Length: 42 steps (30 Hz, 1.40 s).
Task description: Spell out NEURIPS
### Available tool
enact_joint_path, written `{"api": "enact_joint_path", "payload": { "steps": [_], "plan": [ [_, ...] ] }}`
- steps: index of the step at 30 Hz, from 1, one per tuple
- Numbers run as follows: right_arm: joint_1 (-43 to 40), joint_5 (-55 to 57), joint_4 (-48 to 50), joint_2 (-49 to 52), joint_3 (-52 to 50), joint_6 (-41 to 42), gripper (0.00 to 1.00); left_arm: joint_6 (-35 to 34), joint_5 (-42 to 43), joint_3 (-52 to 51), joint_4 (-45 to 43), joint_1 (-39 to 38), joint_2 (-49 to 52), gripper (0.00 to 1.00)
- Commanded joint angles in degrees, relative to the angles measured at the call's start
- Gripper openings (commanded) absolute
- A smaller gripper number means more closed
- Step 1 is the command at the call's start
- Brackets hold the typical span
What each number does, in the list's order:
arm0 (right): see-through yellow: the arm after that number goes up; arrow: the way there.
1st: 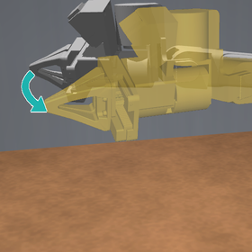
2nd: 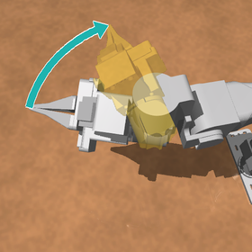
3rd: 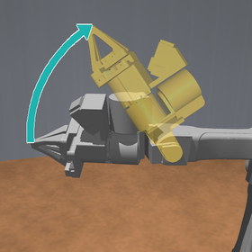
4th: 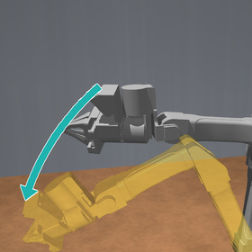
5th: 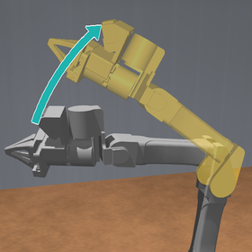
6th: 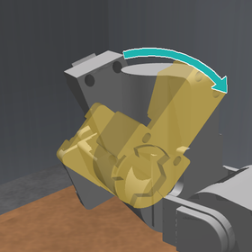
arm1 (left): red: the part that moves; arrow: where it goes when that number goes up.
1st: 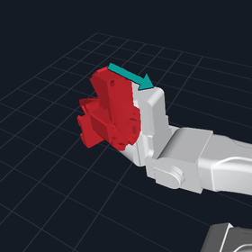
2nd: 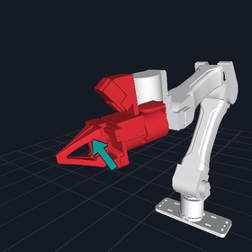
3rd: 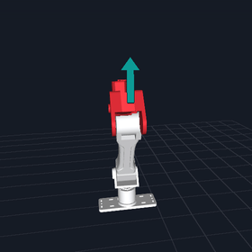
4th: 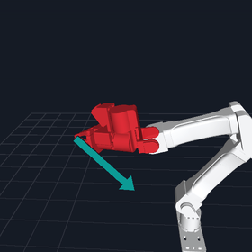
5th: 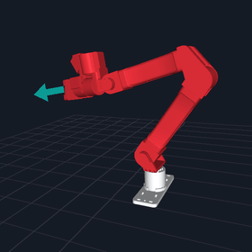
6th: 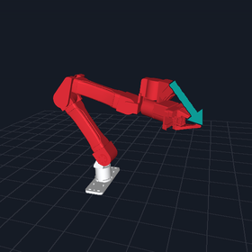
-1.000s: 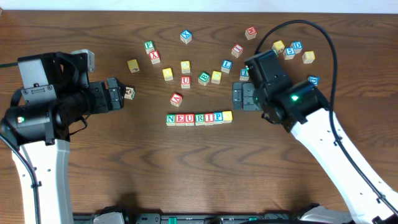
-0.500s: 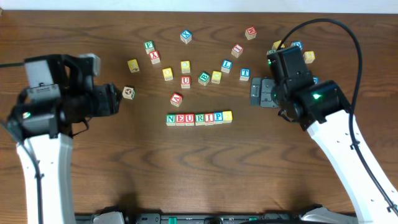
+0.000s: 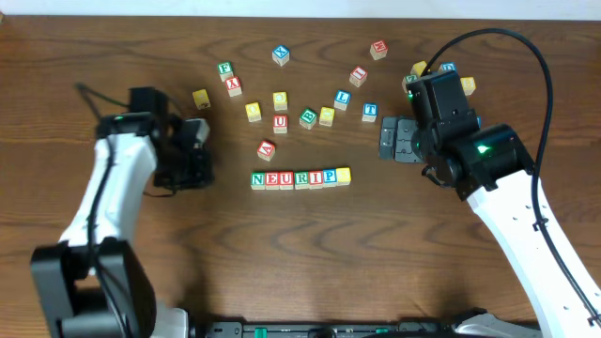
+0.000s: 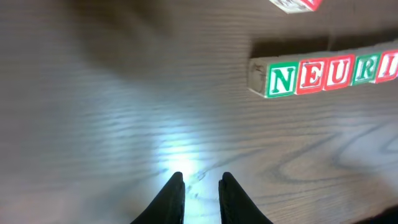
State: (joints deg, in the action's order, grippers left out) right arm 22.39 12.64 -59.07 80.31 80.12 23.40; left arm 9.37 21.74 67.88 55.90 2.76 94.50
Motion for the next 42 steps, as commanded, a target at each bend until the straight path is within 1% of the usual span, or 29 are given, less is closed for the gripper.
{"api": "enact_joint_path", "payload": {
  "steps": [1,4,6,15,29,30,34,42],
  "plan": [
    [-0.24,0.72,0.04,-0.83,0.11,-0.76,0.99,1.31,-0.35,-0.55,-1.42,-3.23,3.43,0.19],
    [-0.24,0.72,-0.92,-0.83,0.11,-0.76,0.99,1.07,-1.86,-0.59,-4.90,-5.75,7.85,0.19],
    [-0.24,0.72,-0.96,-0.83,0.11,-0.76,0.99,1.09,-1.86,-0.72,-5.51,-5.75,8.83,0.19],
    [-0.24,0.72,-0.90,-0.83,0.11,-0.74,0.99,1.05,-1.81,-4.39,-9.35,-5.75,9.14,0.19],
    [-0.24,-0.42,-0.55,-0.83,0.11,-0.72,0.99,-4.59,-1.40,-5.86,-16.24,-5.77,9.18,0.19],
    [-0.24,-0.68,-0.55,-0.83,0.11,-0.70,0.99,-4.87,-1.40,-5.88,-16.35,-5.77,9.18,0.14],
    [-0.24,-0.83,-0.50,-0.83,0.11,-0.52,0.99,-5.20,-1.40,-5.92,-16.48,-6.05,9.18,0.13],
    [-0.22,-1.03,-0.63,-0.83,0.11,-0.28,0.99,-6.71,-1.42,-7.02,-20.15,-11.76,9.18,0.13]
  ]
}}
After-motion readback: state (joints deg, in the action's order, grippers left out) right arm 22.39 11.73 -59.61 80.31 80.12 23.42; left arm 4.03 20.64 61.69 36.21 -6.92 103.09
